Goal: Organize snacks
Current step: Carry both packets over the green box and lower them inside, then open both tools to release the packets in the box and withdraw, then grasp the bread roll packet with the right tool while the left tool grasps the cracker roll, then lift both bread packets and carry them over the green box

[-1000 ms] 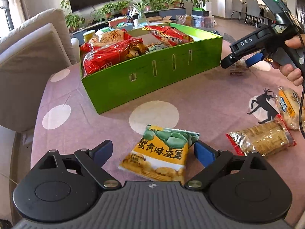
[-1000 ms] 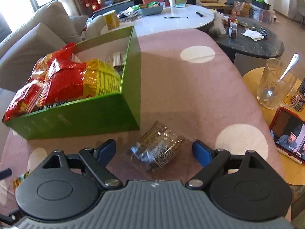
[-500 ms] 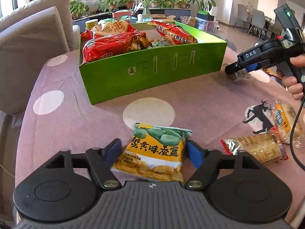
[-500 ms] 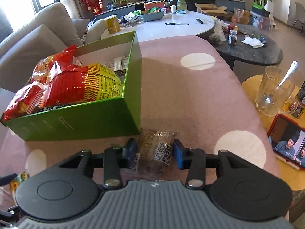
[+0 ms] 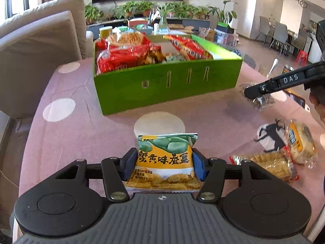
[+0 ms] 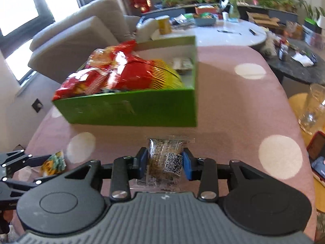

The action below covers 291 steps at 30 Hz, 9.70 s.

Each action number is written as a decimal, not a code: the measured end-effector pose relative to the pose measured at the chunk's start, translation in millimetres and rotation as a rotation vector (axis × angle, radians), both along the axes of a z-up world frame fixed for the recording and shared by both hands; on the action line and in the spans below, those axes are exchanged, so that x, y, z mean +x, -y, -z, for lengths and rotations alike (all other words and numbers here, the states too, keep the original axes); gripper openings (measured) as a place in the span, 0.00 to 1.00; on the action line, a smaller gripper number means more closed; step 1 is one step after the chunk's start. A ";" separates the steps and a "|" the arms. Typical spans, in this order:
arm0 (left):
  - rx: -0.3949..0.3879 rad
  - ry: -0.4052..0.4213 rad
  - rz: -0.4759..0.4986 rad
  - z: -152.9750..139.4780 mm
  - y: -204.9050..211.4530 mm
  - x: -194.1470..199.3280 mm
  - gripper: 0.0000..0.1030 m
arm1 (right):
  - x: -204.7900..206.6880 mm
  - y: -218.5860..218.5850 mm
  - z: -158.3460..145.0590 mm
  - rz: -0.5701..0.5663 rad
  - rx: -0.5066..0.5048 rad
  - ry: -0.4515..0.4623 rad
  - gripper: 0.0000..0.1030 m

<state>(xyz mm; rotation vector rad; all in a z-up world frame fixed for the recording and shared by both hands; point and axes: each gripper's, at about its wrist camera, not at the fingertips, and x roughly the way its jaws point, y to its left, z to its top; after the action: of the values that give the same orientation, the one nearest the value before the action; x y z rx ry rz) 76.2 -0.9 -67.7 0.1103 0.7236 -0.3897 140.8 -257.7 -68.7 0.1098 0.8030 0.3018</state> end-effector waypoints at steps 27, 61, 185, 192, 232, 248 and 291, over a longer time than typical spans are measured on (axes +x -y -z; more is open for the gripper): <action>-0.143 0.139 -0.045 -65.6 25.1 34.8 0.52 | 17.3 -9.5 -45.4 -0.035 0.127 0.144 0.40; -0.115 0.155 -0.077 -92.0 87.3 177.9 0.52 | 139.2 17.4 -42.3 0.109 0.204 0.146 0.40; -0.313 -0.287 -0.092 1.1 65.7 -36.3 0.81 | -80.5 15.3 16.9 0.152 0.127 -0.016 0.76; -0.277 -0.183 -0.127 -12.0 62.0 -32.4 0.80 | -82.3 24.1 11.6 0.188 0.174 -0.002 0.77; 0.180 0.031 0.299 -10.9 101.9 -75.3 0.81 | -94.5 19.9 2.1 0.142 0.024 0.064 0.71; 0.092 -0.103 0.184 5.7 111.2 -30.6 0.51 | -93.1 18.3 -0.2 0.132 0.030 0.066 0.70; -0.093 0.131 -0.095 -98.3 57.6 40.9 0.34 | -11.6 -8.2 -57.2 0.048 0.065 0.208 0.70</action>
<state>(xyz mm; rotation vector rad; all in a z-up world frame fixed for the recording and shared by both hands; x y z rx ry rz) 117.1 -58.5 30.5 0.0136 0.5778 -0.3218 129.2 -249.5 -11.5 0.1559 0.5835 0.2893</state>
